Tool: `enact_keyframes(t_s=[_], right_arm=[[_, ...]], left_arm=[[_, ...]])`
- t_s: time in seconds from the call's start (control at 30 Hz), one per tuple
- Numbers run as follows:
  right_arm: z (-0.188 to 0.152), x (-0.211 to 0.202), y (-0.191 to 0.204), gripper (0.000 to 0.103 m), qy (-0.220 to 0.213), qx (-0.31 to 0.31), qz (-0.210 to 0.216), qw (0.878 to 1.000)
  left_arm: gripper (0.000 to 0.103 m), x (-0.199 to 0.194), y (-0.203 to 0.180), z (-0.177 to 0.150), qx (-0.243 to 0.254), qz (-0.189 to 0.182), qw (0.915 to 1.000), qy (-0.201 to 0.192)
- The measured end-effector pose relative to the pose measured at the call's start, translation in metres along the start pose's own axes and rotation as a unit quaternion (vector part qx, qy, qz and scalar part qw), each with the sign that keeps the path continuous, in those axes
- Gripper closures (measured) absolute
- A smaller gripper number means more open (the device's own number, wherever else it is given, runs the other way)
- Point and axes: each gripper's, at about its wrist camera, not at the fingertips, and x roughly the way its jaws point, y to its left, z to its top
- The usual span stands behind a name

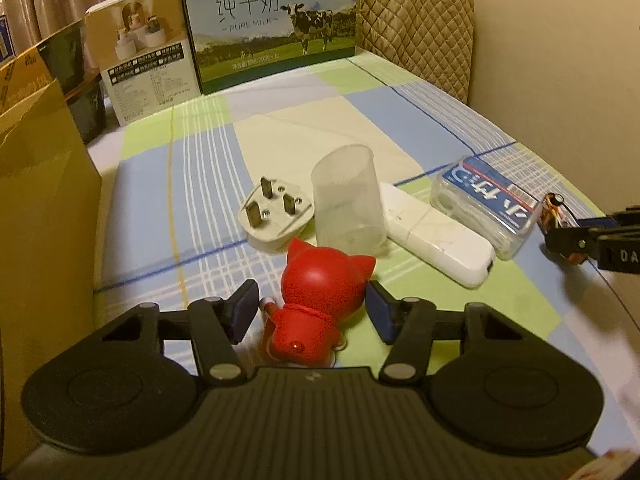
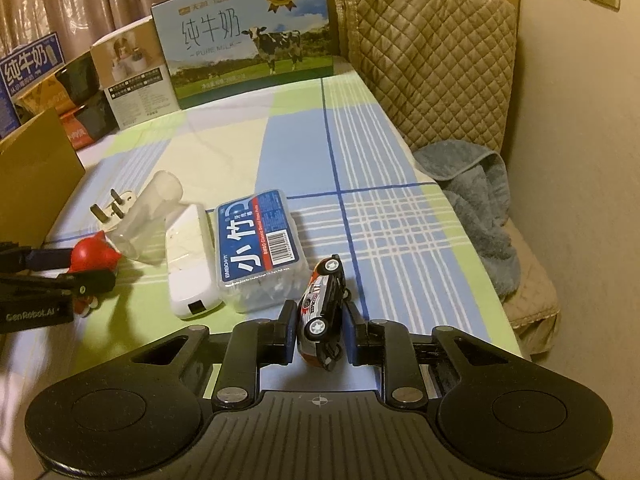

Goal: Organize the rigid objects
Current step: 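Close the left tool on the red cat figure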

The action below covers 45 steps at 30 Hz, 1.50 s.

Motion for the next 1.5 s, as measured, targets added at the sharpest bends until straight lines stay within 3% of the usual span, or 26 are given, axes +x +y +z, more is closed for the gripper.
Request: enact_keyframes(t_s=[0.47, 0.6, 0.67, 0.93, 1.0, 1.07, 1.5], right_arm=[[-0.007, -0.015, 0.006, 0.083, -0.007, 0.007, 0.015, 1.000], [-0.010, -0.016, 0.009, 0.083, -0.006, 0.004, 0.018, 1.000], [-0.010, -0.015, 0.009, 0.083, -0.006, 0.005, 0.018, 1.000], [-0.010, -0.015, 0.007, 0.083, -0.005, 0.009, 0.017, 1.000], [-0.010, -0.015, 0.007, 0.083, -0.005, 0.010, 0.016, 1.000], [-0.010, -0.014, 0.007, 0.083, -0.006, 0.010, 0.016, 1.000], [-0.019, -0.033, 0.014, 0.083, -0.025, 0.010, 0.021, 0.999]], left_arm=[[0.049, -0.047, -0.016, -0.044, -0.020, 0.018, 0.9996, 0.008], [0.047, -0.051, -0.020, -0.046, 0.004, 0.020, 0.9998, 0.008], [0.038, -0.051, -0.021, -0.043, 0.023, 0.023, 0.9995, 0.003], [0.038, -0.041, -0.027, -0.034, 0.079, 0.000, 0.9969, 0.008], [0.042, -0.036, -0.030, -0.034, 0.092, -0.003, 0.9955, 0.021], [0.060, -0.033, -0.032, -0.035, 0.095, 0.002, 0.9951, 0.029], [0.061, -0.060, -0.026, -0.048, 0.017, 0.010, 0.9994, 0.029]])
